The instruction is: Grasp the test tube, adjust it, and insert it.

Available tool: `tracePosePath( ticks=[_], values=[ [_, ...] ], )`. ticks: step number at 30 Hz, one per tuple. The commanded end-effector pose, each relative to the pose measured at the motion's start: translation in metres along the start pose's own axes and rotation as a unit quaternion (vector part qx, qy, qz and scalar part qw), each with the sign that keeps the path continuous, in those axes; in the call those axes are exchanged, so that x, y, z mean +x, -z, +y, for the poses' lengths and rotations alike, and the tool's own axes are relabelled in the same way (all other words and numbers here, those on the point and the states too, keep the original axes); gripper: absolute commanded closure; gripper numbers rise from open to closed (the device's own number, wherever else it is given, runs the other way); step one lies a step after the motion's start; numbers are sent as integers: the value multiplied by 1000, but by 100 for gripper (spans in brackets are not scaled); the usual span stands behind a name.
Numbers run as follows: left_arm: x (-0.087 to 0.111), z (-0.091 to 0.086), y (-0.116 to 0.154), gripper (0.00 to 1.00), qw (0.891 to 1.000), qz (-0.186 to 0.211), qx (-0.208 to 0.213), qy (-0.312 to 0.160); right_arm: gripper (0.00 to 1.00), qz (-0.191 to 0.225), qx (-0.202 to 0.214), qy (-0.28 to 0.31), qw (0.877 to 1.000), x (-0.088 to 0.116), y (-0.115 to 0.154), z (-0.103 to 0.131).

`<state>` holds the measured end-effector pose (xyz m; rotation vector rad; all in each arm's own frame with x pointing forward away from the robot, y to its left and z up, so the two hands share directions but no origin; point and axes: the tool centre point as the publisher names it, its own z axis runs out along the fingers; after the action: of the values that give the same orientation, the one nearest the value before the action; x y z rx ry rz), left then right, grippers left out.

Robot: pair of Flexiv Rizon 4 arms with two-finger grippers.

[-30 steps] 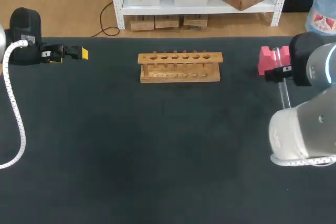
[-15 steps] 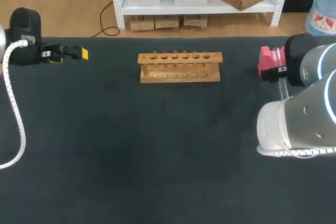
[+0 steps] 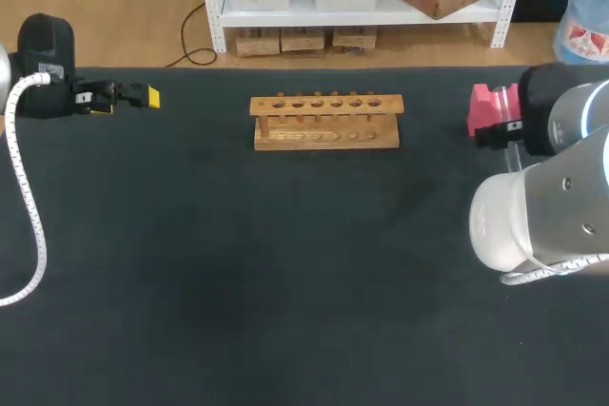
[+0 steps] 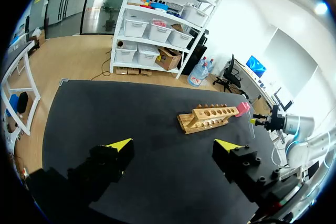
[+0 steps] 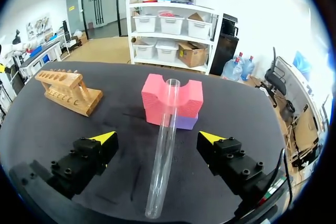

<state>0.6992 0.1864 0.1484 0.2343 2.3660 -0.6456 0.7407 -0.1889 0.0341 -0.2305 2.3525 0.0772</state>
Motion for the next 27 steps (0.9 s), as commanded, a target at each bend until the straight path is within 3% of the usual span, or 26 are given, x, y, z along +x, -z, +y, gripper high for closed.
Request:
tracePosePath(
  ticks=[1, 4, 8, 10, 12, 27],
  values=[
    [-1, -1, 0, 0, 1000, 2, -4, 1, 1, -4, -7, 1, 1000, 1, -8, -3],
    [-1, -1, 0, 0, 1000, 2, -4, 1, 7, -4, -5, 0, 1000, 1, -12, -4],
    [-1, -1, 0, 0, 1000, 2, -4, 1, 33, -2, -3, 1, 1000, 1, -15, -6],
    [-1, -1, 0, 0, 1000, 2, -4, 1, 35, -1, -3, 2, 1000, 2, -15, -6],
    [-1, -1, 0, 0, 1000, 2, -4, 1, 47, 0, -2, 2, 1000, 2, -16, -7],
    [-1, -1, 0, 0, 1000, 2, -4, 1, 56, 11, -6, 10, 1000, 9, -22, -4]
  ],
)
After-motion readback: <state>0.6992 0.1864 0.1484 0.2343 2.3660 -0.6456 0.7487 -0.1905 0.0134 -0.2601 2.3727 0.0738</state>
